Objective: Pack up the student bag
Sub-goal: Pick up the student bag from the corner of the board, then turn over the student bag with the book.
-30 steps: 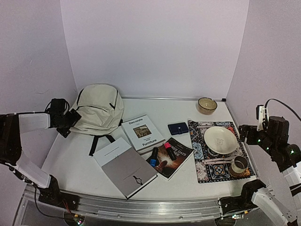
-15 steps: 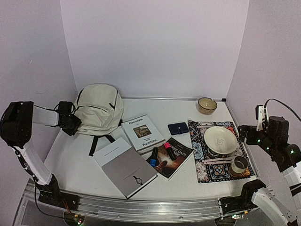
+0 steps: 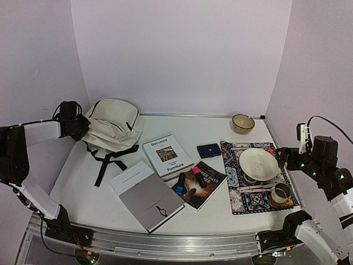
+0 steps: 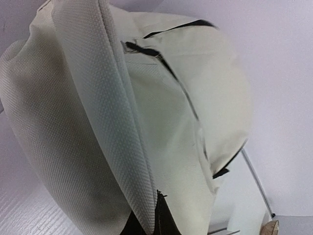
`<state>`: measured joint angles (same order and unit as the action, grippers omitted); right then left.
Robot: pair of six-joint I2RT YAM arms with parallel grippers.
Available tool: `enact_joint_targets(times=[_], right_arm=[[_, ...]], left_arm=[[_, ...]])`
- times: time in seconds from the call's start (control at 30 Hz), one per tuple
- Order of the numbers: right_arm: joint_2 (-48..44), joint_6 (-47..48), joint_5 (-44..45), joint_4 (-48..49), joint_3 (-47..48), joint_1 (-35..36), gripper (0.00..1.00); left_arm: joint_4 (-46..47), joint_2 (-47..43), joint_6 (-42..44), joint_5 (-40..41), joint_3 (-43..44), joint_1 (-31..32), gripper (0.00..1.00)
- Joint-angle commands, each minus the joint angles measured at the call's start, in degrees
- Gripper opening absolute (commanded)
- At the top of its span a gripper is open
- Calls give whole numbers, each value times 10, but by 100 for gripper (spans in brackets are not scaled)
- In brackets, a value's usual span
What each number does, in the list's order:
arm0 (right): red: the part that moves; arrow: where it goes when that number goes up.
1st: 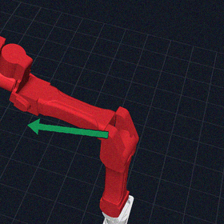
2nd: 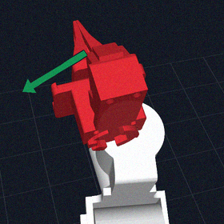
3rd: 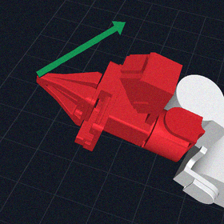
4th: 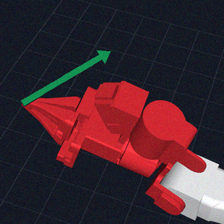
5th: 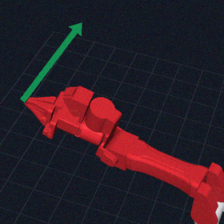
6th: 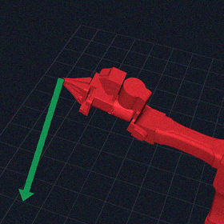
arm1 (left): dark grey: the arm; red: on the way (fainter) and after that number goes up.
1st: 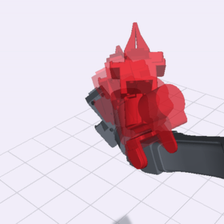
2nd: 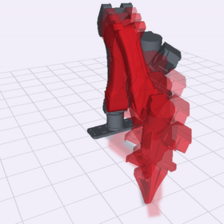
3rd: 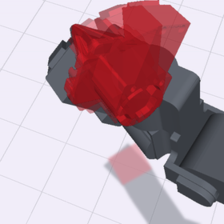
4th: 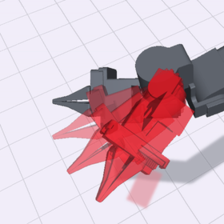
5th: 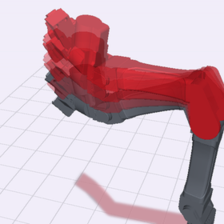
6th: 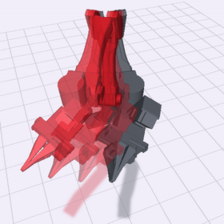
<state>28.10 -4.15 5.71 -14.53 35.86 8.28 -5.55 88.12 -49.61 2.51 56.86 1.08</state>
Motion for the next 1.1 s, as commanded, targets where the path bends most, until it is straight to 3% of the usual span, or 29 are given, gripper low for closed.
enact_joint_targets(times=[0.0,0.37,0.67,0.87,1.07], right_arm=[[20,13,-74,11,11,-2,98],[90,25,-251,16,79,-1,98],[129,-36,-332,135,91,7,98],[164,-53,-288,161,100,86,98],[224,-43,-188,173,103,229,96]], left_arm=[[4,-90,77,-35,81,-2,0],[-60,-191,99,-171,180,-2,0],[-67,-220,73,-277,222,-1,0],[-114,-213,108,-323,254,3,0],[-289,-186,245,-229,356,3,0]])
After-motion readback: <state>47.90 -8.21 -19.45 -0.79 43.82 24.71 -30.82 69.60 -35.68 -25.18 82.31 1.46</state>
